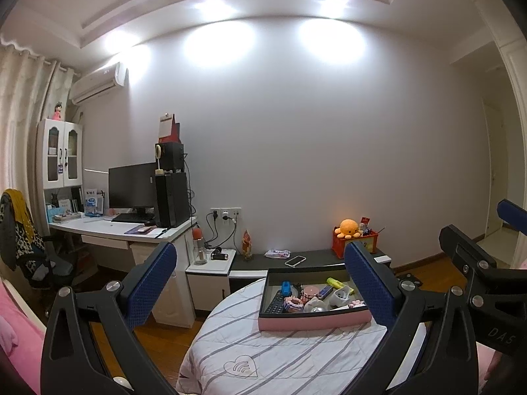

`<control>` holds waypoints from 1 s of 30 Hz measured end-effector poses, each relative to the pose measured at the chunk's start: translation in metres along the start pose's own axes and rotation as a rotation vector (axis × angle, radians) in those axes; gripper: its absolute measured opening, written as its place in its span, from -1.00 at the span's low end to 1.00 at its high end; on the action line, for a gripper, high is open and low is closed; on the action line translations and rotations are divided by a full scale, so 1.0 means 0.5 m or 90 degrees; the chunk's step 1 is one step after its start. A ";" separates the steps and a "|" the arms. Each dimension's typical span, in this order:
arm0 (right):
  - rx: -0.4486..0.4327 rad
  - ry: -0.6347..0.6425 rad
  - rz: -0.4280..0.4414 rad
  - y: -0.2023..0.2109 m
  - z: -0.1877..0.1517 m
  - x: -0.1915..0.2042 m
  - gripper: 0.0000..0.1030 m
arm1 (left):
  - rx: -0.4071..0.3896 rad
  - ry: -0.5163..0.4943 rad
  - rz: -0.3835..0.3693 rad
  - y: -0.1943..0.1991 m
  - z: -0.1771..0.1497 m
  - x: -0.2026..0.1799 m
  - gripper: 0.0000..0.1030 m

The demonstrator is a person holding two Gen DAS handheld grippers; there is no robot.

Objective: Organize rigid objects

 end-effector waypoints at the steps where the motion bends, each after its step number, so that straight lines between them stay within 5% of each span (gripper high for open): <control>1: 0.001 0.000 0.001 -0.001 0.000 -0.001 1.00 | 0.002 0.000 -0.002 -0.002 0.000 0.000 1.00; 17: 0.011 0.005 -0.002 -0.004 -0.001 0.002 1.00 | 0.002 -0.002 -0.005 0.002 -0.011 0.017 1.00; 30: 0.001 0.007 0.002 0.003 0.003 0.007 1.00 | -0.054 -0.004 0.002 0.033 0.001 0.037 1.00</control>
Point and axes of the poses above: each gripper's, at about its wrist camera, not at the fingertips, and y roughly against the way its jaws point, x to its left, z to its top, the point moved 8 cm from there along -y, roughly the way its jaws point, and after that the axes turned 10 degrees about x, right-handed, at the moved point
